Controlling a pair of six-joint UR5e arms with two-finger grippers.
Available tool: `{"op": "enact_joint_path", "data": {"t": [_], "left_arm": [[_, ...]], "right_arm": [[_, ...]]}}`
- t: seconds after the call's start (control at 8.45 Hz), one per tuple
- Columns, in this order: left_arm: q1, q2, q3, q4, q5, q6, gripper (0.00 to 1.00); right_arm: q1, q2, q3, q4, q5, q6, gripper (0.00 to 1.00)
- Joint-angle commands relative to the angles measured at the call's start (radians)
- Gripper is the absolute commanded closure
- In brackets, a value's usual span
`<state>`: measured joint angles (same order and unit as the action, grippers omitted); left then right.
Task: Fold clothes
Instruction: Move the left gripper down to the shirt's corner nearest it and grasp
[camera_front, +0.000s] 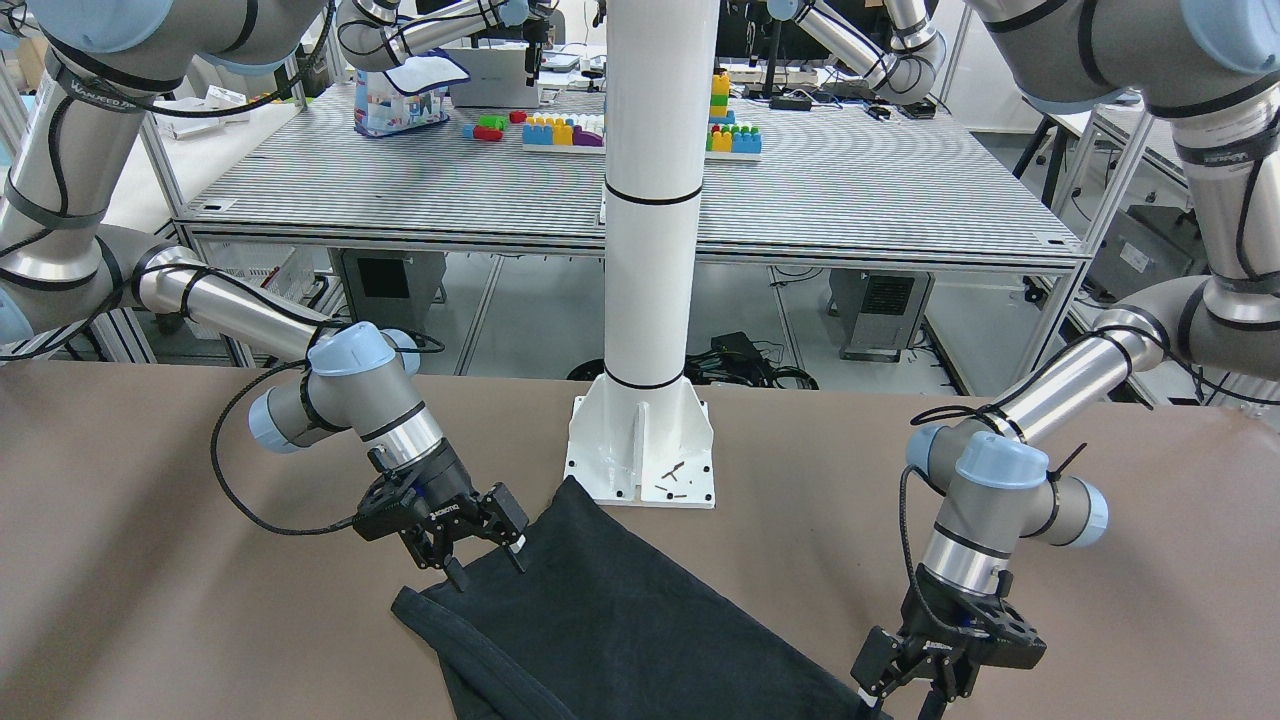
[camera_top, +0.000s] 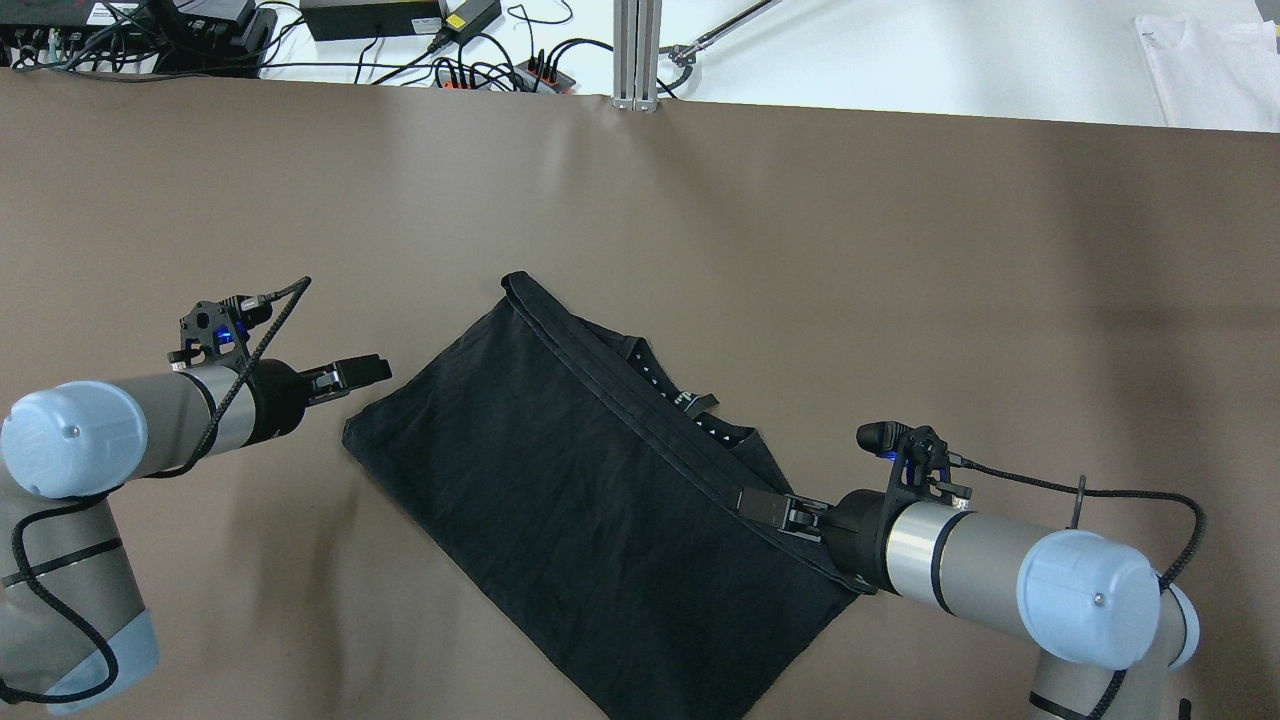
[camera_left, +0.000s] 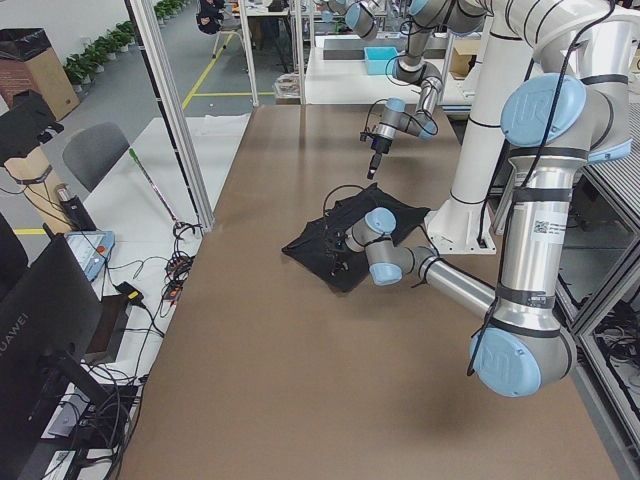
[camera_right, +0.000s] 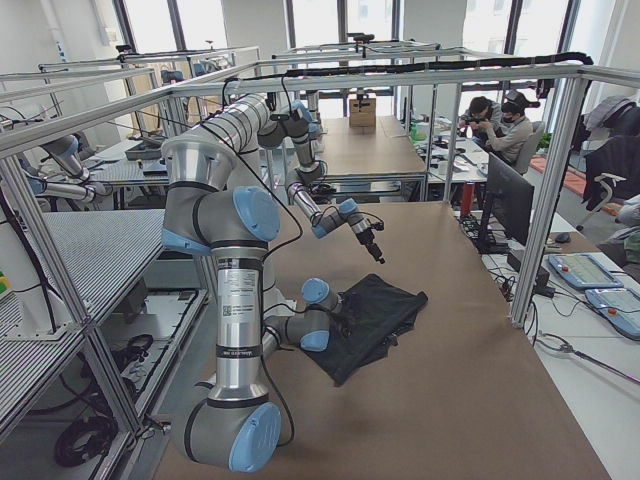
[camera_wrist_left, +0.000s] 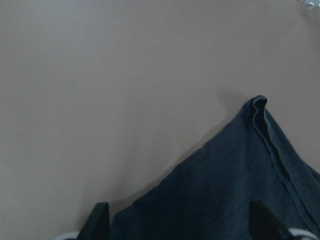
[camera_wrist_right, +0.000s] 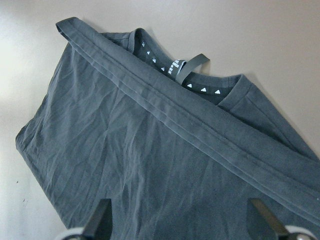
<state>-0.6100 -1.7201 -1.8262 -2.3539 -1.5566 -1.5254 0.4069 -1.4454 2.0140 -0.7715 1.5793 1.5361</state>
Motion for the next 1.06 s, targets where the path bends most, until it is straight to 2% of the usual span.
{"op": "enact_joint_path", "data": {"t": [0.0,0.35,0.95], "left_arm": [[0.065,0.017,0.022,-0.01,0.038,0.004,0.0],[0.078,0.002,0.068,-0.024,0.046,0.002,0.0],[0.081,0.008,0.084,-0.022,0.035,0.008,0.0]], "right_arm": [[0.004,0.0,-0.006,0.0,-0.002,0.001,0.05],[0.004,0.0,-0.011,0.0,-0.004,0.001,0.05],[0.01,0.0,-0.012,0.0,-0.007,0.001,0.05]]}}
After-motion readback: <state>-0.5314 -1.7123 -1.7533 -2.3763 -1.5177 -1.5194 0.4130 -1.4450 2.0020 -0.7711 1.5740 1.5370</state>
